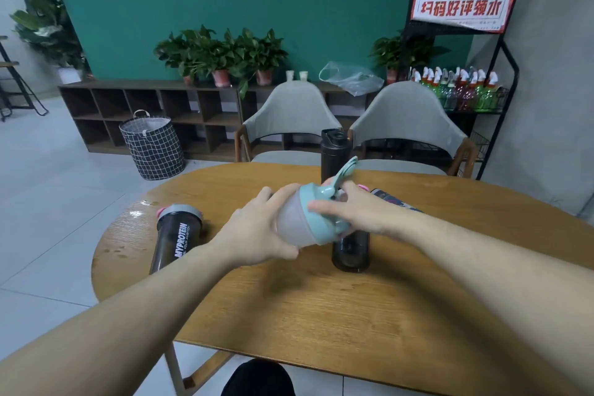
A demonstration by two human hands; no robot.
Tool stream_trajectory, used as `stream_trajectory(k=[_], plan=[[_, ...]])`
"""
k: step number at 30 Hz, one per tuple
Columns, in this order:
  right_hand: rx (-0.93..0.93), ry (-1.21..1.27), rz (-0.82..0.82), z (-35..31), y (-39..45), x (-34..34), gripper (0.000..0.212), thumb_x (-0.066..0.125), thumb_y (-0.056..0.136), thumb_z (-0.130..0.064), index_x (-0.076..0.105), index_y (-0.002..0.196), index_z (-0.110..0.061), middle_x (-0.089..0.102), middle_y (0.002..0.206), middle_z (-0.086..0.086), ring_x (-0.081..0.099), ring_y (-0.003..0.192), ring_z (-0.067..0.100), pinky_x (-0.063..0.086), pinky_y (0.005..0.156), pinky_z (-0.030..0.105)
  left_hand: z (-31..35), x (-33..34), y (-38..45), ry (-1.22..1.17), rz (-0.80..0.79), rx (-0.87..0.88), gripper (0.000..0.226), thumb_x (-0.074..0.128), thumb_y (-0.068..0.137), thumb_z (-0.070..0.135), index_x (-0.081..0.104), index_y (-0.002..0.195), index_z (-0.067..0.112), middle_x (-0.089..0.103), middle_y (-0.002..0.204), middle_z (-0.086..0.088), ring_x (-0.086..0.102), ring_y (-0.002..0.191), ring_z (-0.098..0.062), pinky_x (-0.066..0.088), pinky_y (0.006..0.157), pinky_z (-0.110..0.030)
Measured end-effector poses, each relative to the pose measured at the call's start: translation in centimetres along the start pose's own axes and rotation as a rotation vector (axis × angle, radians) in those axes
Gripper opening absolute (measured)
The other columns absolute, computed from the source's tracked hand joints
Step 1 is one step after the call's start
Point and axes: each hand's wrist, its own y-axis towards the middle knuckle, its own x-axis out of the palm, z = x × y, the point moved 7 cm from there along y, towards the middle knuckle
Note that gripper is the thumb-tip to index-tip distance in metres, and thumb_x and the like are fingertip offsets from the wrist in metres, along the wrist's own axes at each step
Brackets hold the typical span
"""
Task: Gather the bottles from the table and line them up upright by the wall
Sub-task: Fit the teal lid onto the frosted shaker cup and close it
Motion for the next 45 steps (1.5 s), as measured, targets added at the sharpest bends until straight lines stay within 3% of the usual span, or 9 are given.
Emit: stream_trajectory(k=[7, 12, 18, 21, 27, 31, 35, 39, 45], plan=[[0.305, 0.347, -0.114, 0.7, 0.0, 3.2, 0.077, 0.063, 0.07, -0.086, 0.064, 0.125, -0.032, 0.072, 0.124, 0.011, 0.073, 0.107, 0.036, 0.058, 0.097, 0.053, -0.8, -0.6, -0.6, 0.223, 0.092, 0.065, 0.11, 0.069, 0.058, 0.054, 0.005, 0.147, 0.059, 0.036, 0.105, 0.007, 0.047, 0.097, -0.018, 0.046, 0.085, -0.044], [0.159, 0.415, 0.187, 0.2, 1.6, 1.6, 0.136, 0.063, 0.055, -0.094, 0.004, 0.165, -0.039, 0.028, 0.17, 0.003, 0.043, 0.147, 0.031, 0.037, 0.115, 0.06, -3.7, -1.7, -0.8, -0.191, 0.061, -0.042, 0.107, 0.079, 0.057, 0.036, 0.021, 0.143, 0.06, 0.04, 0.117, 0.011, 0.053, 0.109, -0.019, 0.051, 0.093, -0.041], [-0.573, -0.827, 0.099, -3.3, 0.4, 0.7, 0.122, 0.071, 0.064, -0.081, 0.001, 0.159, -0.052, -0.002, 0.174, -0.012, -0.005, 0.161, 0.014, -0.003, 0.128, 0.056, -4.4, -2.5, -1.0, -0.224, -0.031, 0.008, 0.103, 0.079, 0.053, 0.036, 0.016, 0.121, 0.082, 0.042, 0.13, 0.003, 0.049, 0.122, -0.017, 0.043, 0.103, -0.032], [-0.65, -1.105, 0.033, -3.9, 0.5, 1.4, 0.112, 0.064, 0.071, -0.081, 0.003, 0.16, -0.05, 0.014, 0.173, -0.012, 0.001, 0.161, 0.017, -0.015, 0.123, 0.06, -3.5, -2.2, -1.0, -0.132, -0.076, 0.041, 0.105, 0.078, 0.054, 0.039, 0.013, 0.127, 0.08, 0.045, 0.125, 0.001, 0.054, 0.115, -0.023, 0.048, 0.099, -0.045], [-0.305, -0.787, -0.052, -3.4, 0.5, 2.1, 0.1, 0.079, 0.069, -0.07, 0.026, 0.149, -0.041, 0.059, 0.134, -0.011, 0.062, 0.115, 0.013, 0.047, 0.101, 0.033, -2.5, -1.7, -1.2, 0.131, 0.025, 0.087, 0.109, 0.073, 0.057, 0.049, 0.013, 0.146, 0.061, 0.04, 0.108, 0.011, 0.054, 0.1, -0.019, 0.048, 0.085, -0.039], [0.055, -0.272, -0.21, -1.3, 0.6, 3.7, 0.07, 0.066, 0.083, -0.071, 0.055, 0.128, -0.019, 0.073, 0.102, 0.012, 0.069, 0.075, 0.023, 0.058, 0.08, 0.047, -2.9, -1.5, -1.7, 0.354, 0.105, 0.184, 0.108, 0.068, 0.059, 0.054, 0.012, 0.152, 0.051, 0.04, 0.115, 0.009, 0.049, 0.102, -0.018, 0.04, 0.085, -0.036], [0.212, -0.045, -0.273, 0.0, 0.8, 5.3, 0.101, 0.07, 0.062, -0.085, 0.044, 0.145, -0.033, 0.065, 0.132, 0.009, 0.073, 0.105, 0.025, 0.062, 0.091, 0.049, -3.6, -1.4, -2.0, 0.255, 0.07, 0.132, 0.106, 0.071, 0.058, 0.051, 0.015, 0.148, 0.054, 0.04, 0.113, 0.012, 0.051, 0.103, -0.019, 0.045, 0.087, -0.039], [-0.17, -0.1, -0.156, -3.1, 1.5, 5.5, 0.112, 0.086, 0.071, -0.057, 0.01, 0.153, -0.061, 0.019, 0.167, -0.011, 0.03, 0.151, 0.014, 0.044, 0.113, 0.039, -4.8, -1.3, -2.2, -0.044, -0.025, 0.033, 0.103, 0.074, 0.053, 0.044, 0.017, 0.135, 0.069, 0.046, 0.115, 0.005, 0.057, 0.103, -0.021, 0.051, 0.089, -0.045], [-0.224, -0.341, -0.228, -4.3, 1.4, 5.0, 0.074, 0.074, 0.088, -0.052, 0.037, 0.152, -0.048, 0.045, 0.148, -0.014, 0.048, 0.133, 0.008, 0.041, 0.112, 0.033, -5.9, -1.2, -2.0, -0.05, -0.143, -0.019, 0.106, 0.076, 0.052, 0.047, 0.018, 0.14, 0.064, 0.044, 0.117, 0.005, 0.056, 0.107, -0.021, 0.05, 0.094, -0.046]])
